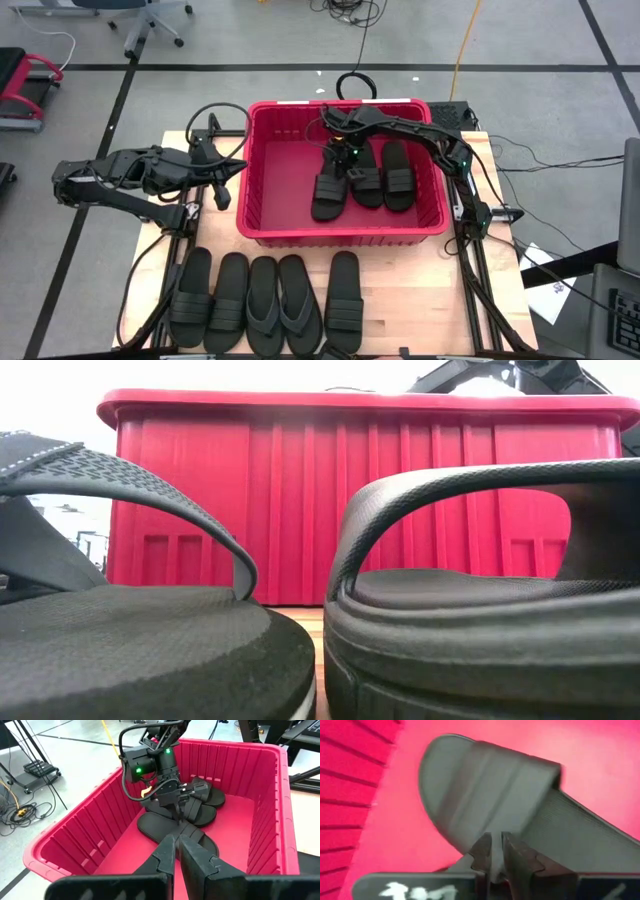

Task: Pick and place slides into bin
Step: Put the black slipper into the red bin

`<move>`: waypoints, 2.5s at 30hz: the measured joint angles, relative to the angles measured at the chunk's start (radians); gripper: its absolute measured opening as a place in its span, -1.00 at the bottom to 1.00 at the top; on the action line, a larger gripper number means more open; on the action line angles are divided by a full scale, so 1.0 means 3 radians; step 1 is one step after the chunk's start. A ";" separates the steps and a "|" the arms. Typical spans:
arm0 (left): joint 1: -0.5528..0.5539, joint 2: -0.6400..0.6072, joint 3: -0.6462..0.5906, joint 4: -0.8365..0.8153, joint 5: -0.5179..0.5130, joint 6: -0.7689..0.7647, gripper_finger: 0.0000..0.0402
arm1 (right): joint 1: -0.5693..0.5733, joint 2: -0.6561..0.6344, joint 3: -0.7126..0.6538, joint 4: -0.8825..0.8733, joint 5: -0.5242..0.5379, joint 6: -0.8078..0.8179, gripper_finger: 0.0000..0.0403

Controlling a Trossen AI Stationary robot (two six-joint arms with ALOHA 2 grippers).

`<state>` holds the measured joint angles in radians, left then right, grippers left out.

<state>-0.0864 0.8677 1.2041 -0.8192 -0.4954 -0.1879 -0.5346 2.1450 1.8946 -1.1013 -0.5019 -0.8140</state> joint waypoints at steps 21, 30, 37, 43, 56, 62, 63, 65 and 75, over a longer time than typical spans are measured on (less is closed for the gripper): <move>-0.0001 0.0000 0.0000 -0.0103 0.0000 0.0009 -0.87 | 0.0553 -0.0388 -0.0172 0.0108 0.0073 0.0282 -1.00; -0.0001 0.0000 0.0000 -0.0202 0.0000 -0.0054 -0.87 | 0.0695 -0.0385 -0.0472 0.0197 -0.0323 0.0310 -1.00; -0.0001 0.0000 0.0000 -0.0346 0.0196 -0.0205 -0.87 | 0.0919 -0.0386 -0.0749 0.0777 0.0042 0.0658 -1.00; -0.0001 -0.0001 0.0000 -0.0442 0.0414 -0.0336 -0.87 | 0.0960 -0.0390 -0.0861 0.0961 0.0298 0.1037 -1.00; 0.0000 -0.0001 0.0000 -0.0455 0.0603 -0.0358 -0.87 | 0.0964 -0.0391 -0.0922 0.0655 0.1077 0.1262 -1.00; 0.0000 -0.0001 0.0000 -0.0453 0.0579 -0.0317 -0.87 | 0.0895 -0.0401 -0.0922 0.0577 0.1366 0.1398 -1.00; -0.0001 -0.0001 0.0000 -0.0452 0.0563 -0.0314 -0.87 | 0.0878 -0.0404 -0.0922 0.0593 0.1382 0.1420 -1.00; 0.0000 -0.0001 0.0000 -0.0451 0.0535 -0.0312 -0.87 | 0.0851 -0.0413 -0.0922 0.0641 0.1328 0.1426 -1.00; -0.0001 -0.0001 0.0000 -0.0446 0.0525 -0.0317 -0.87 | 0.0839 -0.0434 -0.0921 0.0573 0.1222 0.1643 -1.00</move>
<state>-0.0868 0.8673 1.2041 -0.9531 -0.3378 -0.2829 -0.2829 2.0148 1.6184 -0.9294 -0.1353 -0.3211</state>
